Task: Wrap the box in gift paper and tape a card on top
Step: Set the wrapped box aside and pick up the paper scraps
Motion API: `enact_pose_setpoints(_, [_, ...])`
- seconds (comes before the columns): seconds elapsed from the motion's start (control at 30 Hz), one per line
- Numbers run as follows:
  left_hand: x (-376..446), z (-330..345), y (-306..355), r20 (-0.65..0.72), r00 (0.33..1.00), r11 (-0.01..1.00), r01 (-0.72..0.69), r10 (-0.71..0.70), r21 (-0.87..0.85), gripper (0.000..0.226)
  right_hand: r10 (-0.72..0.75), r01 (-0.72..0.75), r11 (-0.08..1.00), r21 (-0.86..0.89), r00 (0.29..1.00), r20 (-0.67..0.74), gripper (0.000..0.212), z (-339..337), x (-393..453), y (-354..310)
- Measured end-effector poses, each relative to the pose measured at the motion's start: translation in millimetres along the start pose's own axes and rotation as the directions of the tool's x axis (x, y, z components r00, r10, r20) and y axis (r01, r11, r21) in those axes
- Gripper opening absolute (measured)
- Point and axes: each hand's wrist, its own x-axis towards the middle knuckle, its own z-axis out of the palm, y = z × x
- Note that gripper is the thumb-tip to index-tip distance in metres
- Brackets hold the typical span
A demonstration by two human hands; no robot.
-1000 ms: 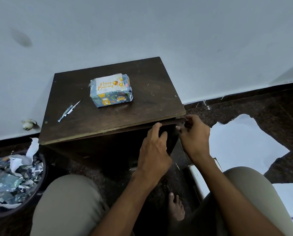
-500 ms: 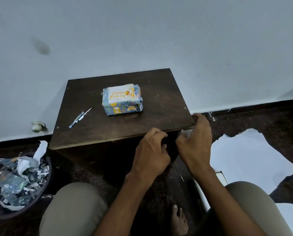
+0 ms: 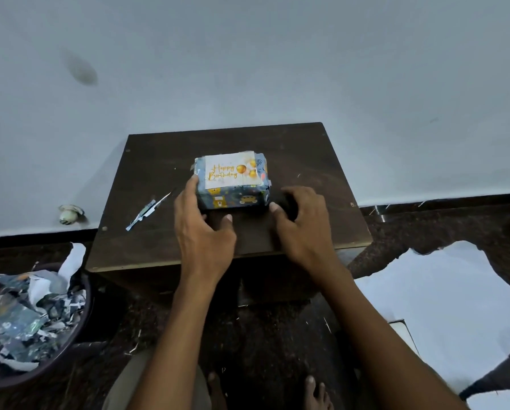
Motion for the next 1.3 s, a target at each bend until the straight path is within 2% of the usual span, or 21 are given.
enact_pose_setpoints(0.1, [-2, 11, -3, -0.026, 0.999, 1.000, -0.028, 0.028, 0.006, 0.093, 0.070, -0.086, 0.965, 0.247, 0.995, 0.075, 0.064, 1, 13, -5])
enact_pose_setpoints(0.2, [4, 19, -4, -0.056, 0.997, 0.998, -0.057, 0.057, -0.016, 0.087, 0.025, -0.065, 0.937, 0.344, 0.992, 0.121, 0.079, 12, 26, -12])
enact_pose_setpoints(0.4, [11, 22, 4, 0.024, 0.999, 0.997, -0.047, 0.049, -0.061, 0.078, 0.074, -0.085, 0.956, 0.282, 0.996, 0.050, 0.082, 24, 50, -20])
enact_pose_setpoints(0.6, [14, 8, 15, 0.176, 0.980, 0.991, 0.105, -0.090, -0.077, 0.079, 0.151, -0.173, 0.968, 0.181, 0.980, 0.126, 0.089, 11, 59, -34])
enact_pose_setpoints(0.7, [25, 3, 23, 0.305, 0.934, 0.975, 0.214, -0.188, -0.054, 0.082, 0.229, -0.251, 0.963, 0.103, 0.956, 0.186, 0.099, 1, 67, -47])
enact_pose_setpoints(0.8, [47, 3, 37, 0.466, 0.849, 0.956, 0.292, -0.248, -0.024, 0.088, 0.302, -0.315, 0.947, 0.056, 0.937, 0.175, 0.099, -12, 84, -58])
enact_pose_setpoints(0.93, [82, 27, 48, 0.642, 0.721, 0.956, 0.288, -0.259, 0.062, 0.101, 0.391, -0.399, 0.917, 0.016, 0.906, 0.163, 0.101, -34, 118, -57])
enact_pose_setpoints(1.03, [99, 51, 58, 0.710, 0.647, 0.950, 0.295, -0.277, 0.101, 0.104, 0.473, -0.490, 0.870, 0.046, 0.858, 0.200, 0.104, -48, 141, -51])
enact_pose_setpoints(1.1, [110, 65, 65, 0.726, 0.618, 0.941, 0.317, -0.302, 0.121, 0.103, 0.533, -0.556, 0.828, 0.069, 0.820, 0.211, 0.094, -55, 157, -48])
enact_pose_setpoints(1.2, [123, 82, 68, 0.725, 0.615, 0.940, 0.314, -0.309, 0.134, 0.101, 0.528, -0.544, 0.839, 0.021, 0.822, 0.212, 0.071, -53, 177, -40])
enact_pose_setpoints(1.3, [132, 96, 65, 0.722, 0.610, 0.937, 0.311, -0.326, 0.160, 0.099, 0.520, -0.521, 0.852, -0.049, 0.832, 0.194, 0.076, -44, 186, -27])
